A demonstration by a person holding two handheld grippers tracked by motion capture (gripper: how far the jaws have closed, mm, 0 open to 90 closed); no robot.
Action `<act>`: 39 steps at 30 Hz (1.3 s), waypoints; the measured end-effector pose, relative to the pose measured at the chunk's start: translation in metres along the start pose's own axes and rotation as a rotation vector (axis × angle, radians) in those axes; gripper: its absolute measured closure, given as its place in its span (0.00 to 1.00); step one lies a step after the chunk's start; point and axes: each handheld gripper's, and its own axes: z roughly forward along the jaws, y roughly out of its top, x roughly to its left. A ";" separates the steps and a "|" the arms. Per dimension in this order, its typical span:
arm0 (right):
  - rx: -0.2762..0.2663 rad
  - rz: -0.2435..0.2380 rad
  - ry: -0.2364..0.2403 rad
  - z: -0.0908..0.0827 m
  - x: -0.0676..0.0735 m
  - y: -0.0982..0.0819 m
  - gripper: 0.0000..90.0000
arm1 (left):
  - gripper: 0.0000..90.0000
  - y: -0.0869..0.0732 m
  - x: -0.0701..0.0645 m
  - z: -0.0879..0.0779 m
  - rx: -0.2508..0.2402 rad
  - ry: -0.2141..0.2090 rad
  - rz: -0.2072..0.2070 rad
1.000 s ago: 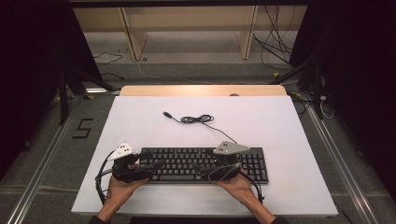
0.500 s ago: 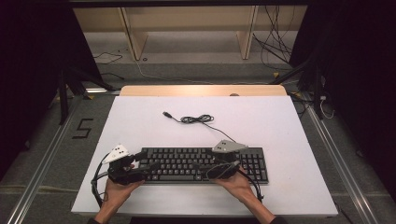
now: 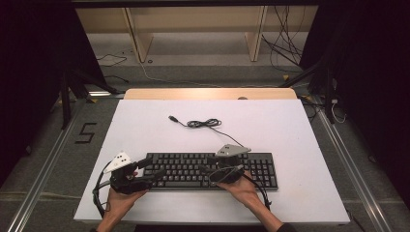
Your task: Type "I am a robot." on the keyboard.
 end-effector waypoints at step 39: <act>0.159 -0.007 -0.088 0.040 -0.003 0.003 1.00 | 0.27 -0.002 0.000 -0.003 -0.006 0.005 0.008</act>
